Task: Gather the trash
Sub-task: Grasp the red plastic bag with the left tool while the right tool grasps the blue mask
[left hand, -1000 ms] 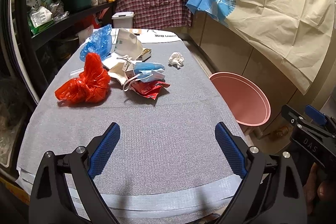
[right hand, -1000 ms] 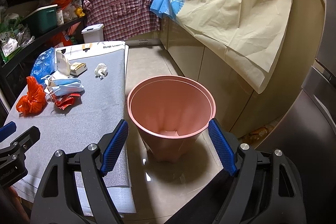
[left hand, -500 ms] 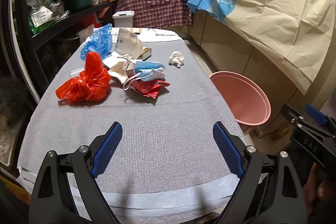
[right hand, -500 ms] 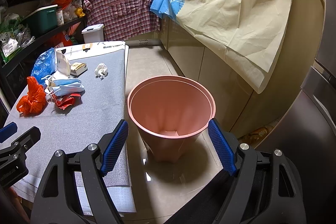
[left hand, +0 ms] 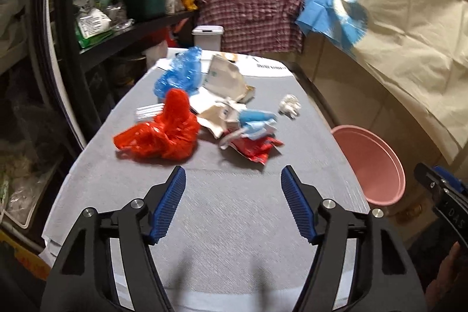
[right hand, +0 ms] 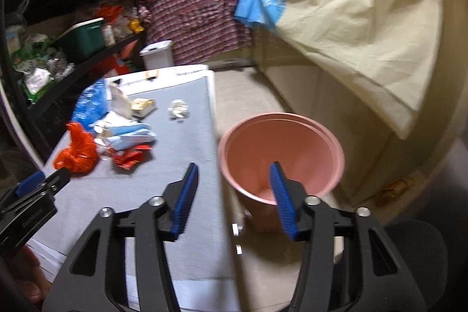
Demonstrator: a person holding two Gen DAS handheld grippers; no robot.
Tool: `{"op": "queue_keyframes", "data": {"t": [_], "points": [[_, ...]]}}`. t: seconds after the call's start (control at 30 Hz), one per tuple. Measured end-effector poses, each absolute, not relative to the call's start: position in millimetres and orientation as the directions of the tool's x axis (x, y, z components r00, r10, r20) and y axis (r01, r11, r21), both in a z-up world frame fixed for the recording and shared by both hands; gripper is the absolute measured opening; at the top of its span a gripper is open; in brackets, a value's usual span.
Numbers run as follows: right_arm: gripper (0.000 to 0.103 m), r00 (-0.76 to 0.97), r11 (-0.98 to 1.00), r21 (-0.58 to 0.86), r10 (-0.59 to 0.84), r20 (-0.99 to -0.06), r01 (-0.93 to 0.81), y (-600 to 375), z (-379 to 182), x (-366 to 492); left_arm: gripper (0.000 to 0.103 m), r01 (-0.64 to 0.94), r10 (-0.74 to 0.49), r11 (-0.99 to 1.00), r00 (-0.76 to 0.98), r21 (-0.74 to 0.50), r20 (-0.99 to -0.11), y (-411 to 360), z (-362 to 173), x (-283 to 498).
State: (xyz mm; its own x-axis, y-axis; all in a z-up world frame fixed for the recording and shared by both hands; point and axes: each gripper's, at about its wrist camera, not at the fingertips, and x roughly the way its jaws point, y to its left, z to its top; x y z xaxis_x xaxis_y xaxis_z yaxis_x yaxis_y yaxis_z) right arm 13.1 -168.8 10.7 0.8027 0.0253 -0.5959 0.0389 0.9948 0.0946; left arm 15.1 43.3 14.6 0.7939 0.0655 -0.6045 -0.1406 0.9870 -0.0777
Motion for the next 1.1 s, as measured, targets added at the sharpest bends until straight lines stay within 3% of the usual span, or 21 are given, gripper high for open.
{"op": "queue_keyframes", "data": {"t": [0.17,0.4,0.63,0.83,1.1], "points": [[0.033,0.782,0.984,0.166,0.153,-0.604,-0.064,-138,7,41,0.066,-0.177,0.111,0.983,0.804,-0.057,-0.584,60,16,29],[0.031,0.746,0.961,0.225,0.268,-0.610,-0.161,-89,-3,82,0.060,-0.230,0.152,0.972,0.784,-0.055,-0.603,84,4,50],[0.034,0.695,0.939,0.292,0.332,-0.638,-0.180,-55,-18,124,0.060,-0.303,0.199,0.951,0.759,-0.067,-0.620,111,-9,65],[0.048,0.639,0.922,0.336,0.379,-0.669,-0.194,-33,-34,150,0.060,-0.336,0.201,0.937,0.742,-0.095,-0.640,130,-20,80],[0.048,0.590,0.922,0.342,0.381,-0.712,-0.182,-24,-51,166,0.060,-0.344,0.182,0.931,0.726,-0.121,-0.663,137,-32,98]]}}
